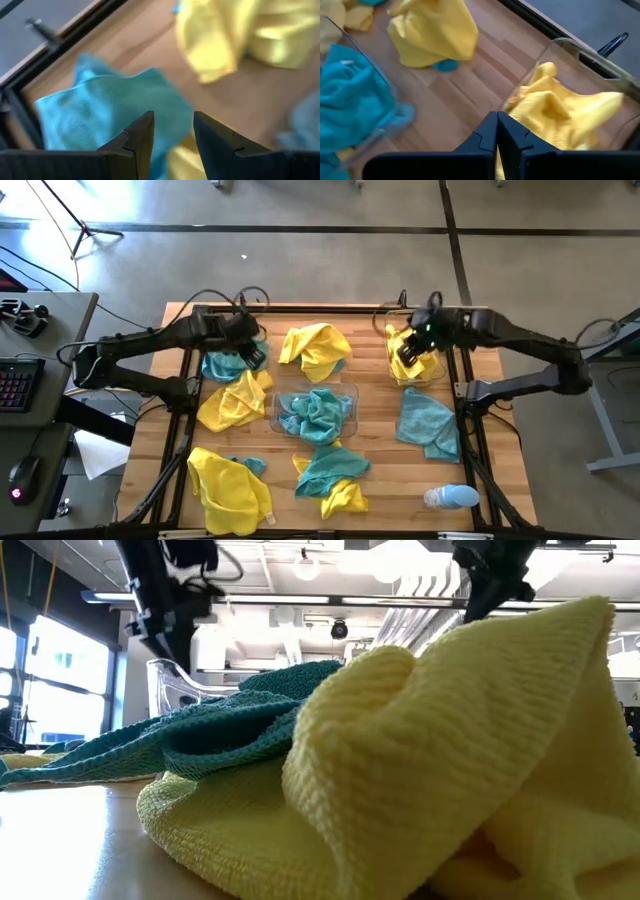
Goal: Sort microfiber towel by color & place in baskets
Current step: Put the blue towel into the bottom transparent bin
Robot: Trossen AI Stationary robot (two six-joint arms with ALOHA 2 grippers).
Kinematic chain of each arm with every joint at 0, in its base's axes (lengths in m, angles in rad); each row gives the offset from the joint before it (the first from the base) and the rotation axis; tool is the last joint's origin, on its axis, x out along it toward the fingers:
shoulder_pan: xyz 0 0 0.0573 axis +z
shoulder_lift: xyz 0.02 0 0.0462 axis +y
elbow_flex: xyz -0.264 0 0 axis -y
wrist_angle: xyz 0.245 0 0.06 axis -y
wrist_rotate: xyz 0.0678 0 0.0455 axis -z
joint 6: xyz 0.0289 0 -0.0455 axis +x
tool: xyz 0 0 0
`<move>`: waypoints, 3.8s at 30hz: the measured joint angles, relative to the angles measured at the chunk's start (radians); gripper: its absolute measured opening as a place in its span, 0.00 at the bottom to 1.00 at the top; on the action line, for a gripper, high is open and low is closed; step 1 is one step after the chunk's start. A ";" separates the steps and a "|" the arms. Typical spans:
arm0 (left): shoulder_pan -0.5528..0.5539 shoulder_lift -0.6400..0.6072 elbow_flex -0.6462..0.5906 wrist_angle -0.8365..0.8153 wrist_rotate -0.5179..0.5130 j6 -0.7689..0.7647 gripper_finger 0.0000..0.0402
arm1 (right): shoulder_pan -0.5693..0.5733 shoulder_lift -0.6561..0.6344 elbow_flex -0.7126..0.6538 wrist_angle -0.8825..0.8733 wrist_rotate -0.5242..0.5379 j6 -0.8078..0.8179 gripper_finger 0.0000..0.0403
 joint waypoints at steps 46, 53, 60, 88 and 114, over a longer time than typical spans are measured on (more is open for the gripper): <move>0.402 0.033 -0.120 0.073 0.166 0.253 0.00 | 0.384 0.172 -0.045 0.056 0.206 0.544 0.00; 0.352 -0.038 0.089 -0.113 0.165 0.269 0.00 | 0.445 0.170 -0.257 0.388 0.199 0.544 0.00; 0.266 -0.052 0.340 -0.259 0.161 0.236 0.00 | 0.468 0.136 -0.434 0.699 0.180 0.376 0.00; -0.574 0.464 0.985 -0.255 -0.152 -0.456 0.00 | 0.467 -0.513 -0.738 0.744 -0.067 0.095 0.00; -0.654 0.867 1.192 -0.595 0.039 -0.896 0.00 | 0.467 -0.510 -0.738 0.597 -0.106 0.018 0.00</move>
